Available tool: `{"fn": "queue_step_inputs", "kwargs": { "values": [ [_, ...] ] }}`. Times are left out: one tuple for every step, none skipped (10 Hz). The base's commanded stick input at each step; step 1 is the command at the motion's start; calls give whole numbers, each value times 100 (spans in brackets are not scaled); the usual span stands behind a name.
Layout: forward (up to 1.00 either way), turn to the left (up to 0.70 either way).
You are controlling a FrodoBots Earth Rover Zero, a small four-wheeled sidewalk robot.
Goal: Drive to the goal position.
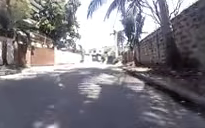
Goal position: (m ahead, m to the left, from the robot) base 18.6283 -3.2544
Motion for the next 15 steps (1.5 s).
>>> {"fn": "queue_step_inputs", "kwargs": {
  "values": [
    [100,-40],
    [100,-24],
    [100,0],
    [100,0],
    [100,0],
    [100,0],
    [100,0],
    [100,0],
    [100,0],
    [100,0],
    [100,0],
    [100,0],
    [100,0],
    [100,0],
    [100,0]
  ]
}}
